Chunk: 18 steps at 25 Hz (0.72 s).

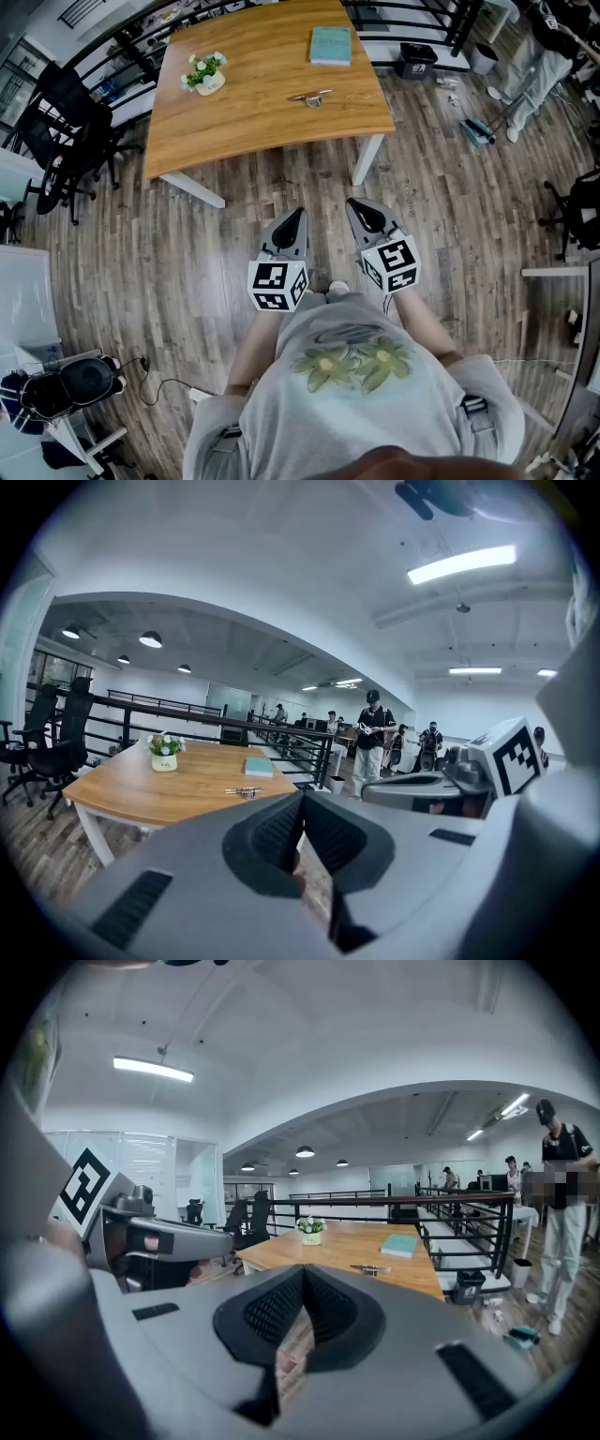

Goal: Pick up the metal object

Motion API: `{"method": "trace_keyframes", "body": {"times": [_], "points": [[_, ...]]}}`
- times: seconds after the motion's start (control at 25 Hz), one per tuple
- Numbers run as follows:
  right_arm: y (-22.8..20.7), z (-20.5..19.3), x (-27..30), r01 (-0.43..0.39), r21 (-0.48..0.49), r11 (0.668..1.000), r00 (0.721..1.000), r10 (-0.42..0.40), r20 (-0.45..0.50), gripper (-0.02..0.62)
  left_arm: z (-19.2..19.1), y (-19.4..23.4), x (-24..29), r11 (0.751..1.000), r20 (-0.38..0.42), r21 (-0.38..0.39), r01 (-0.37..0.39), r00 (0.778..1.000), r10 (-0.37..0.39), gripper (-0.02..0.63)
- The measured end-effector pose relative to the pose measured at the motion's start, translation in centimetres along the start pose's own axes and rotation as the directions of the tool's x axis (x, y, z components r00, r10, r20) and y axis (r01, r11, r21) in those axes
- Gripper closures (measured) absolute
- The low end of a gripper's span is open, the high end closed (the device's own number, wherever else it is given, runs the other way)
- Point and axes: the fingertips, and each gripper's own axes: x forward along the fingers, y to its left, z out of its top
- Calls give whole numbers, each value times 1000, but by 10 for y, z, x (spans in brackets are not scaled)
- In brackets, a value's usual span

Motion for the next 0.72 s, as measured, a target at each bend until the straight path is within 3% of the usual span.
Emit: {"method": "trace_keyframes", "body": {"times": [0.4,0.72], "points": [[-4,-2,-1,-14,-4,1000,1000,14,12,588,-7,0,4,999,7,-14,-29,1000,29,592],[-22,-1,37,-26,2,1000,1000,26,1,587,-4,22,45,999,-9,-31,-17,1000,17,592]]}}
